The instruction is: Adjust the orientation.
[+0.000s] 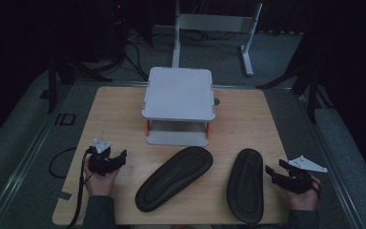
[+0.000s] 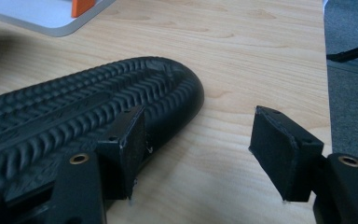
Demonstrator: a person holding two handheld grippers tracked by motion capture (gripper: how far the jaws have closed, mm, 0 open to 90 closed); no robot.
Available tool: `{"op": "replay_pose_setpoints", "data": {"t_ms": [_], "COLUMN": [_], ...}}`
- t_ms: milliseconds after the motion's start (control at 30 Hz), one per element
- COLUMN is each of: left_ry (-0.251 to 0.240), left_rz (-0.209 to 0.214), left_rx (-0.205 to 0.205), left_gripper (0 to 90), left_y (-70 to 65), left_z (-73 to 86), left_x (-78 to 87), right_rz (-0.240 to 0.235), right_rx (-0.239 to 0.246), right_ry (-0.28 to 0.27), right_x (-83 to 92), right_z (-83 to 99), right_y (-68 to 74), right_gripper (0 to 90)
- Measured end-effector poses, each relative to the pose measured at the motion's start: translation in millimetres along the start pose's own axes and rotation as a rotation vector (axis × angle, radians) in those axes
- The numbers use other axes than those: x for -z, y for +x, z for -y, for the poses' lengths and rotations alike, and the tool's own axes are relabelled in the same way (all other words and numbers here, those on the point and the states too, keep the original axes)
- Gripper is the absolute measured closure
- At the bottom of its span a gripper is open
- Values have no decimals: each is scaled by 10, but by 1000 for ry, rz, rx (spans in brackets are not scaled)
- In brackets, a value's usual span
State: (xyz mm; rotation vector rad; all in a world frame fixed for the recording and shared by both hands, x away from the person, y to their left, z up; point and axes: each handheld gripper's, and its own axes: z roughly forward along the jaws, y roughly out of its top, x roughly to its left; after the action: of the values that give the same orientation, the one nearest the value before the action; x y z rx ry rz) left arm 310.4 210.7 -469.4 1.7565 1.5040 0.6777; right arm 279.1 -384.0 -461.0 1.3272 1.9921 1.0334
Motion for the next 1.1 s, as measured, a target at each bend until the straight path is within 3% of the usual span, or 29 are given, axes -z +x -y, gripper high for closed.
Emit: {"op": "replay_pose_setpoints", "data": {"t_ms": [267, 467, 667, 700, 733, 767, 867, 1100], "left_ry": [-39, -76, -90, -90, -87, -87, -77, -76], "left_rz": [51, 101, 184, 184, 218, 218, 270, 344], "left_rx": [-47, -89, -163, -163, -200, -200, -258, -353], "left_gripper": [360, 361, 361, 361, 361, 361, 361, 371], "left_y": [-156, -348, -698, -698, -843, -843, -1085, -1492], "left_z": [-49, -125, -217, -217, -234, -234, -250, -257], "left_x": [161, 290, 387, 387, 396, 396, 393, 346], "right_rz": [-1, -3, -13, -13, -15, -15, -25, -53], "right_rx": [16, 26, 39, 39, 48, 48, 46, 51], "right_ry": [14, 52, 91, 91, 107, 107, 135, 125], "right_x": [111, 143, 120, 120, 102, 102, 55, 43], "right_z": [100, 226, 317, 317, 349, 349, 387, 367], "right_y": [44, 92, 137, 137, 151, 151, 156, 177], "right_gripper": [351, 350, 350, 350, 350, 350, 349, 346]}}
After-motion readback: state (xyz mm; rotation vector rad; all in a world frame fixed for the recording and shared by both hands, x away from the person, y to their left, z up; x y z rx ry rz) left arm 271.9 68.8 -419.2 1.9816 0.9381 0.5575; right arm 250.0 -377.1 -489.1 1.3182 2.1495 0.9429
